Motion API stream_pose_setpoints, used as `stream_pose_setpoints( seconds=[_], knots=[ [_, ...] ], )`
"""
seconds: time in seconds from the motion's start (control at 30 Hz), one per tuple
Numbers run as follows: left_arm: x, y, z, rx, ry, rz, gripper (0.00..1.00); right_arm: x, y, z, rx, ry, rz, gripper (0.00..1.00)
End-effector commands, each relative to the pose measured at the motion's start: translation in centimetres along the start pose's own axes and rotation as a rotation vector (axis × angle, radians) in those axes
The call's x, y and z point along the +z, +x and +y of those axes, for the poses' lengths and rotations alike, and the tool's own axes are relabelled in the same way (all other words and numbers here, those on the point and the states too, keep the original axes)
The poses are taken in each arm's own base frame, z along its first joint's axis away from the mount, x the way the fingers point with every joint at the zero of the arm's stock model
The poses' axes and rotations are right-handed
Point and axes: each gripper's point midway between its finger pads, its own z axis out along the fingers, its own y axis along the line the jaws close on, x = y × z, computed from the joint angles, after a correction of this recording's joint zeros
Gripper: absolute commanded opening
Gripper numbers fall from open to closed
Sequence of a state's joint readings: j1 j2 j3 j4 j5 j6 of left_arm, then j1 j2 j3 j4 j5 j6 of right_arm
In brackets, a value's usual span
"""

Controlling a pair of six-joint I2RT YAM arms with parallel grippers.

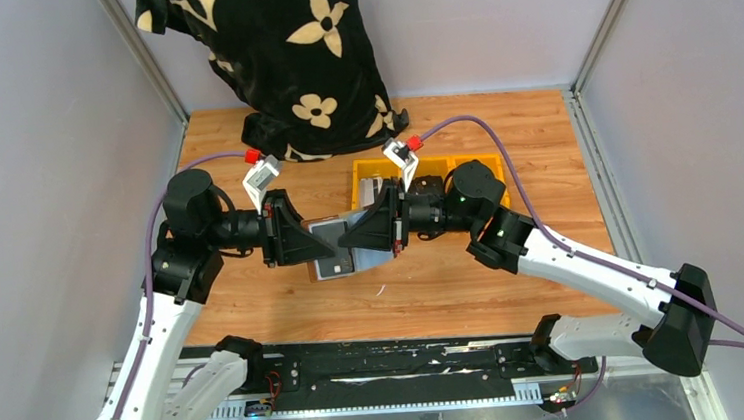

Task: Take the credit cards out of the card holder
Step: Remove the credit card from the card holder.

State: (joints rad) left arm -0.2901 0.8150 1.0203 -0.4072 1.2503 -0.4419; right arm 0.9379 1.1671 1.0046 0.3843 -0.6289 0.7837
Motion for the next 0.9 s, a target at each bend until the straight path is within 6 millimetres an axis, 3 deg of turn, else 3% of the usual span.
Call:
stream_pose_setpoints(
  seconds=[0.0, 0.17, 0.23, 0.33, 0.47, 0.53, 0.73, 0.87],
  knots=[
    [-0.3, 0.1, -2.2, 0.041, 0.092, 0.024, 0.21, -0.8, -1.1, 0.6, 0.001, -0.047, -0.052, 0.0],
    [-0.5, 0.3, -3.0, 0.02, 0.134, 0.048, 0.23, -1.1, -0.7, 1.3, 0.009, -0.083, -0.036, 0.0],
    [-0.6, 0.4, -3.3, 0.022, 0.143, 0.056, 0.18, -1.3, -0.5, 1.4, 0.016, -0.094, -0.034, 0.03],
    [-0.6, 0.5, -3.3, 0.019, 0.141, 0.062, 0.08, -1.3, -0.5, 1.8, 0.031, -0.118, -0.036, 0.18],
    [-0.6, 0.5, -3.3, 0.018, 0.139, 0.062, 0.03, -1.4, -0.8, 2.8, 0.041, -0.173, -0.048, 0.21],
    [-0.6, 0.4, -3.4, 0.023, 0.138, 0.06, 0.02, -1.5, -0.9, 3.3, 0.046, -0.193, -0.056, 0.19],
    [-0.7, 0.2, -3.5, 0.025, 0.131, 0.055, 0.01, -1.8, -0.9, 3.9, 0.047, -0.228, -0.059, 0.0],
    [-0.7, 0.0, -3.7, 0.03, 0.129, 0.052, 0.01, -2.4, -0.6, 4.1, 0.04, -0.234, -0.067, 0.0]
  ],
)
